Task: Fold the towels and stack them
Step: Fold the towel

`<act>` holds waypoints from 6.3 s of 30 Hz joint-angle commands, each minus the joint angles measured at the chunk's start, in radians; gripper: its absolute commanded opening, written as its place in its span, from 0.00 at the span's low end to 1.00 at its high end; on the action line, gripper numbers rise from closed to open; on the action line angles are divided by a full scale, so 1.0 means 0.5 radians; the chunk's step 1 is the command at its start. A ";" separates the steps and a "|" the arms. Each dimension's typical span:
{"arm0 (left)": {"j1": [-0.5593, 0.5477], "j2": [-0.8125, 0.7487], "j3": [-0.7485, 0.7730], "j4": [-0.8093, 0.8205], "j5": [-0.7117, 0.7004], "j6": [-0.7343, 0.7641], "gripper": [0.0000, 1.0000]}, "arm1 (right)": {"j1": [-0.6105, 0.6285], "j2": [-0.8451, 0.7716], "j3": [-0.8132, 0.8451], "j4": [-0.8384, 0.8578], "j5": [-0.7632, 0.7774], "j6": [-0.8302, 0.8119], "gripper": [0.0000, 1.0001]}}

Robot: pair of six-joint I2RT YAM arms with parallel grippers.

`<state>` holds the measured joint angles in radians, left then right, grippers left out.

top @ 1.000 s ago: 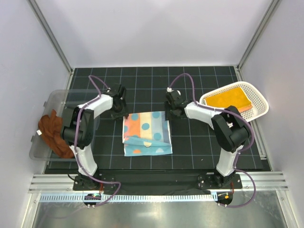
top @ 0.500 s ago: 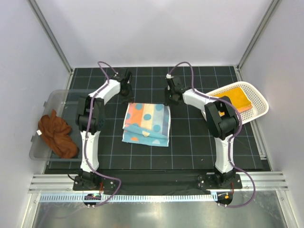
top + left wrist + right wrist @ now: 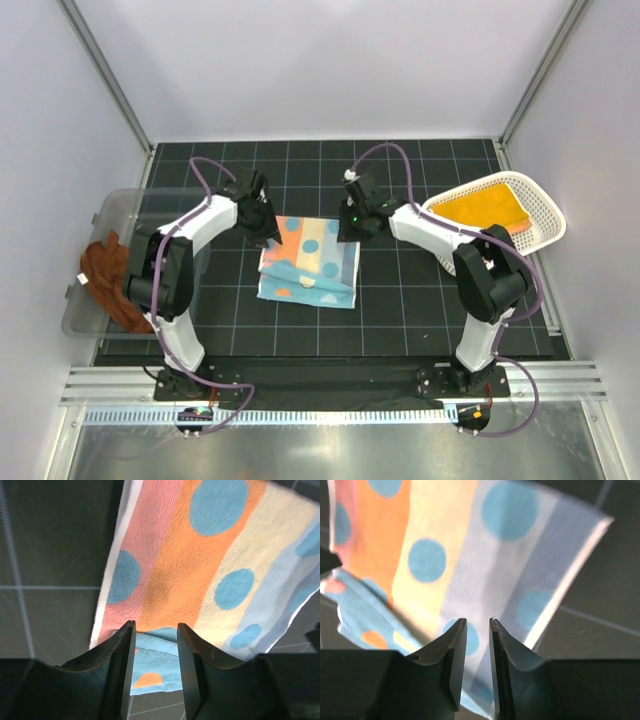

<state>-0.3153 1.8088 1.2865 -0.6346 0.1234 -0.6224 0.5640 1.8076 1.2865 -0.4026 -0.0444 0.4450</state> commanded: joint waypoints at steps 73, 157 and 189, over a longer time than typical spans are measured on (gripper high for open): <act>-0.170 -0.697 -0.904 0.131 -0.195 -0.246 0.26 | 0.366 -0.569 -1.018 0.158 0.368 1.089 0.13; -0.204 -0.844 -1.033 -0.016 -0.198 -0.301 0.00 | 0.397 -0.928 -1.115 0.169 0.184 0.822 0.01; -0.228 -0.801 -1.174 0.079 -0.185 -0.292 0.00 | 0.467 -0.992 -1.404 0.372 0.116 0.908 0.01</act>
<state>-0.4263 1.4059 0.7116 -0.6228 0.0303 -0.7631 0.7887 1.3155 0.6106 -0.2581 0.0059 0.8806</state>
